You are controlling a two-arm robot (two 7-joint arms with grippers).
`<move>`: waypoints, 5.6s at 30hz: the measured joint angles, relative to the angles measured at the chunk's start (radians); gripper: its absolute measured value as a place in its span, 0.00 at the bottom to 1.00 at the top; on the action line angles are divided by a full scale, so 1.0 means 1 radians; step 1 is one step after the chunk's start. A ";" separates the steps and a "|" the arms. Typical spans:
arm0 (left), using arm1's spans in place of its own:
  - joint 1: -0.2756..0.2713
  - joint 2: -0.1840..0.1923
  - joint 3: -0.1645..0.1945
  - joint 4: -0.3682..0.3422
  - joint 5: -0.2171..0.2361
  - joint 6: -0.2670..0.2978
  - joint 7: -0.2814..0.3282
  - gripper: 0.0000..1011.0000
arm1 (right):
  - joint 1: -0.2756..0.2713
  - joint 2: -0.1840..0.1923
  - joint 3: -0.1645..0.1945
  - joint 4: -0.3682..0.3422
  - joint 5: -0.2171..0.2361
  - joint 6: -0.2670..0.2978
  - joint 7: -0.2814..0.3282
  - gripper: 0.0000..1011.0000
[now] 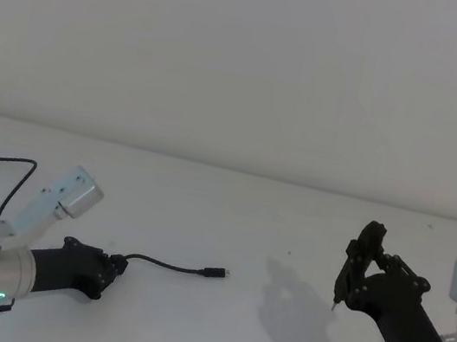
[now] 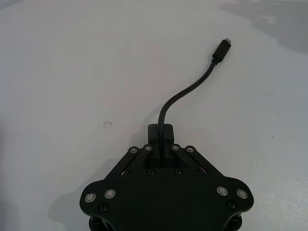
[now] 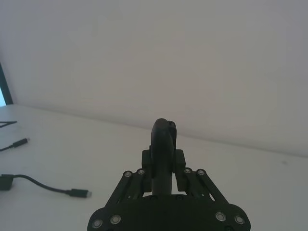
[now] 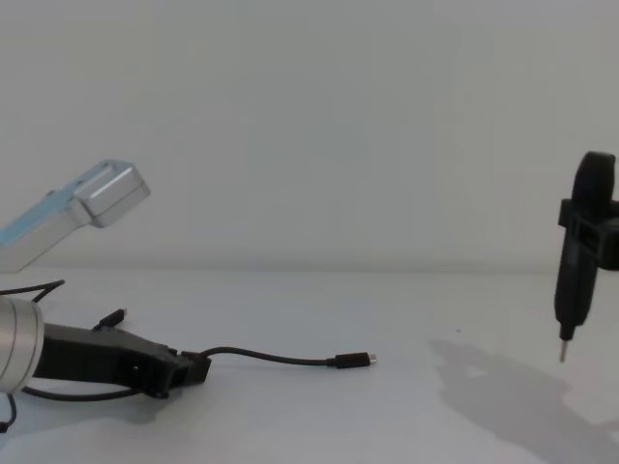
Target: Pick up the data cable with the one hand.
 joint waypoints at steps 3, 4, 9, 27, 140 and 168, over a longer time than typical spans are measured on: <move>0.000 0.000 0.000 0.000 0.000 0.000 0.000 0.04 | 0.014 -0.002 -0.005 0.013 -0.002 -0.010 0.013 0.27; 0.000 0.000 0.000 0.000 0.000 0.000 0.000 0.04 | 0.026 -0.005 -0.010 0.025 -0.003 -0.018 0.022 0.27; 0.000 0.000 0.000 0.000 0.000 0.000 0.000 0.04 | 0.076 -0.021 -0.034 0.073 -0.011 -0.042 0.054 0.27; 0.000 0.000 0.000 0.000 0.000 -0.001 0.000 0.04 | 0.269 -0.110 -0.122 0.287 -0.038 -0.092 0.163 0.27; -0.013 0.001 -0.004 -0.019 0.024 -0.034 -0.007 0.04 | 0.344 -0.178 -0.140 0.437 -0.071 -0.079 0.249 0.27; -0.013 0.000 -0.004 -0.019 0.024 -0.034 -0.007 0.04 | 0.343 -0.181 -0.142 0.440 -0.069 -0.094 0.250 0.27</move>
